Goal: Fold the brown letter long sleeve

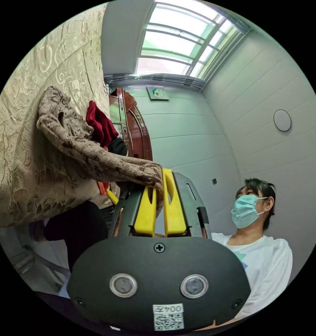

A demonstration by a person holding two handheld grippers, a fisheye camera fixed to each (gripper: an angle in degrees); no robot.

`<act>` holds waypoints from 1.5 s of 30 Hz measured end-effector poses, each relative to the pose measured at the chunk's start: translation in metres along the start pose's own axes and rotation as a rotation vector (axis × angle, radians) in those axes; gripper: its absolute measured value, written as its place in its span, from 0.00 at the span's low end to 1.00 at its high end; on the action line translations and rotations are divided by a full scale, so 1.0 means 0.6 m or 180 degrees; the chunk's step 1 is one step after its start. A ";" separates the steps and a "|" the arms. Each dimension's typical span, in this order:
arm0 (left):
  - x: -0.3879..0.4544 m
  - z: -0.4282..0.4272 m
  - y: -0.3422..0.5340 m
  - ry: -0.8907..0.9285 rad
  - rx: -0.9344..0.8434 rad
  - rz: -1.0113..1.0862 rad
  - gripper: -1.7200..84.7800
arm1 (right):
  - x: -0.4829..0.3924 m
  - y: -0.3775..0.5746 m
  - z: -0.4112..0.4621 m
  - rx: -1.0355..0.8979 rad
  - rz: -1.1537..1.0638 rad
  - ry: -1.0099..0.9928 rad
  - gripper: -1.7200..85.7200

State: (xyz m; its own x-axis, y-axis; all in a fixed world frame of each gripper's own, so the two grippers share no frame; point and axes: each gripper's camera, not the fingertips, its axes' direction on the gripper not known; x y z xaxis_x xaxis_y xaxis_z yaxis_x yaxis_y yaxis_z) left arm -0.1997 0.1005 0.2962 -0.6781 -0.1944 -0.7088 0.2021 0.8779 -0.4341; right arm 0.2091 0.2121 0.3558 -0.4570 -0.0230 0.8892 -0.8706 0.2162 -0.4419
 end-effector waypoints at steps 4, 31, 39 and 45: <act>0.035 -0.034 0.024 0.0063 0.0096 0.0049 0.08 | -0.022 -0.113 0.051 -0.0075 -0.0093 0.0245 0.28; 0.399 -0.089 -0.029 -0.0301 0.0295 0.1254 0.08 | -0.605 -0.335 0.006 0.0654 -0.1610 -0.0491 0.01; 0.870 -0.046 -0.079 -0.0033 0.0245 0.2836 0.08 | -1.069 -0.126 -0.265 0.1131 -0.2875 -0.1105 0.01; 1.041 -0.070 0.051 -0.0384 0.0570 0.3405 0.08 | -1.192 0.102 -0.408 0.1567 -0.3655 -0.1150 0.01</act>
State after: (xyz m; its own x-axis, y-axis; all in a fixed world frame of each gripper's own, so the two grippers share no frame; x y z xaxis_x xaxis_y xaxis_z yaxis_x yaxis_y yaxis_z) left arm -0.6465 0.0243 -0.1363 -0.0184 0.5816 -0.8133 0.7526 0.5435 0.3717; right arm 0.5272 0.4806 -0.2784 0.6337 -0.2314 0.7382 -0.7345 -0.4793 0.4804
